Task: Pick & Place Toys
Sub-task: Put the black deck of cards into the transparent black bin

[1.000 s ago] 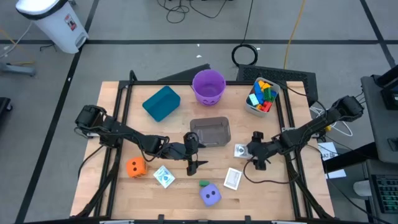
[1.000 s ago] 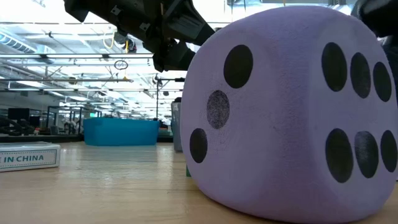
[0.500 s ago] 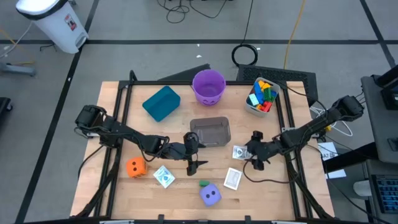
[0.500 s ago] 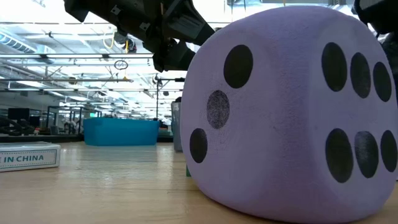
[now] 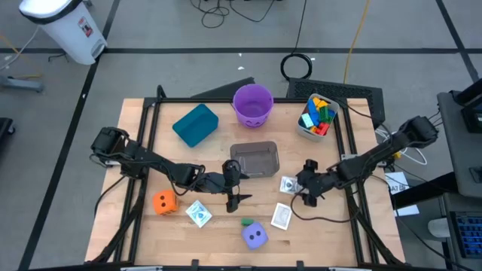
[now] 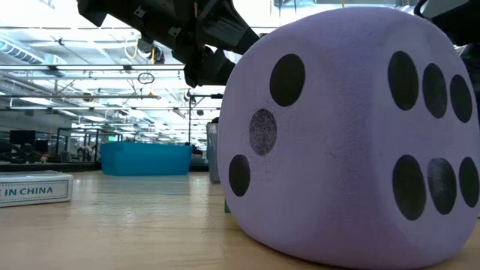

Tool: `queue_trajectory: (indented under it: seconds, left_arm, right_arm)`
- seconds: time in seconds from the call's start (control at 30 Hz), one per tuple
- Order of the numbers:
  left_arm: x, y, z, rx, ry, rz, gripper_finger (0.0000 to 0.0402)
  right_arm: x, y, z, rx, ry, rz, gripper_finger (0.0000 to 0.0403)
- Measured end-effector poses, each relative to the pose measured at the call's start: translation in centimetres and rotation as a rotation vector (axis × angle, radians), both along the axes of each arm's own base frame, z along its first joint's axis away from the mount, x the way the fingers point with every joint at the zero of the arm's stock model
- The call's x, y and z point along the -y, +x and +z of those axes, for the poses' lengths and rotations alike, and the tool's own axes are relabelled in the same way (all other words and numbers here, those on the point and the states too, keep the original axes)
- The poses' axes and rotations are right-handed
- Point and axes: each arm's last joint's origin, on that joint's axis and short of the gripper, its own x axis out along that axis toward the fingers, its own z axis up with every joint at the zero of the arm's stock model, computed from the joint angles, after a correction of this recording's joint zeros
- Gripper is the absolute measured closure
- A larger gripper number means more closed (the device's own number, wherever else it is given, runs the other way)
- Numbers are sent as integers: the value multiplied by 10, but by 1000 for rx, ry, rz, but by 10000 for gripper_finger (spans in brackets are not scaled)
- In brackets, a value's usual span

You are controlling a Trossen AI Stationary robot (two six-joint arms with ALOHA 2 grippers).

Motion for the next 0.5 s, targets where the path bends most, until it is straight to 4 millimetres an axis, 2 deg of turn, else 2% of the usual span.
queue_trajectory:
  seconds: [0.2,0.5]
  left_arm:
    - [0,0,0,0,-1,0,62]
    - [0,0,0,0,-1,0,62]
  right_arm:
    - [-1,-3,-5,-73,36,76,49]
    - [-1,-2,-2,-57,26,142,49]
